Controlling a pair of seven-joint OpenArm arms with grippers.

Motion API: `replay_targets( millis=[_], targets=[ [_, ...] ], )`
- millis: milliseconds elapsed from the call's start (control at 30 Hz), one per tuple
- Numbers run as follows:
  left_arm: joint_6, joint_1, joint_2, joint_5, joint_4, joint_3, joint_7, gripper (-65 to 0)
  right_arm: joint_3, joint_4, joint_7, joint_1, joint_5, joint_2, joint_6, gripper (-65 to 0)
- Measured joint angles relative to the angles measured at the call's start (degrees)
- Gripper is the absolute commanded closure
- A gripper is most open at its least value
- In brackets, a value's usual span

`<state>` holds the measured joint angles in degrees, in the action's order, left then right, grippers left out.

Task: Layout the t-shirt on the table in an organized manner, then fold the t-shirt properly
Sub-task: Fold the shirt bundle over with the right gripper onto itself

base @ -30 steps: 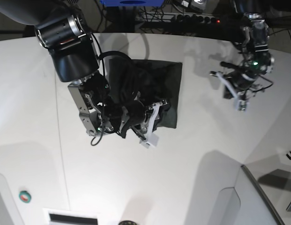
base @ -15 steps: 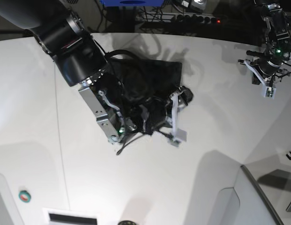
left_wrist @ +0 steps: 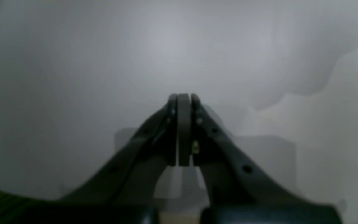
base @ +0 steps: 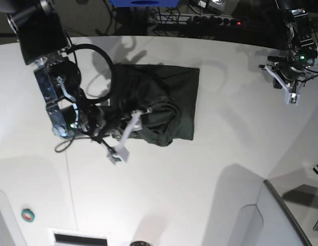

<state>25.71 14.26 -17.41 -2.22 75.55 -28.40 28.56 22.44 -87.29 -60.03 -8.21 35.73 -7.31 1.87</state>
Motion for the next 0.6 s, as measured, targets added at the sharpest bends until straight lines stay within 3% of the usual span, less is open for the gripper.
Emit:
replay_targets(
  millis=[167, 333, 600],
  targets=[
    [0.0, 0.0, 0.1, -0.1, -0.4, 0.1, 0.5, 0.0, 0.6, 1.0, 0.4, 0.9, 1.6, 1.6, -0.3, -32.1],
    [0.0, 0.1, 0.2, -0.2, -0.4, 0.1, 0.4, 0.0, 0.5, 3.7, 0.5, 0.7, -0.2, 0.4, -0.4, -31.8],
    [0.0, 0.0, 0.1, -0.2, -0.4, 0.1, 0.4, 0.0, 1.0, 6.6, 3.0, 0.7, 0.1, 1.4, -0.4, -31.5]
  ],
)
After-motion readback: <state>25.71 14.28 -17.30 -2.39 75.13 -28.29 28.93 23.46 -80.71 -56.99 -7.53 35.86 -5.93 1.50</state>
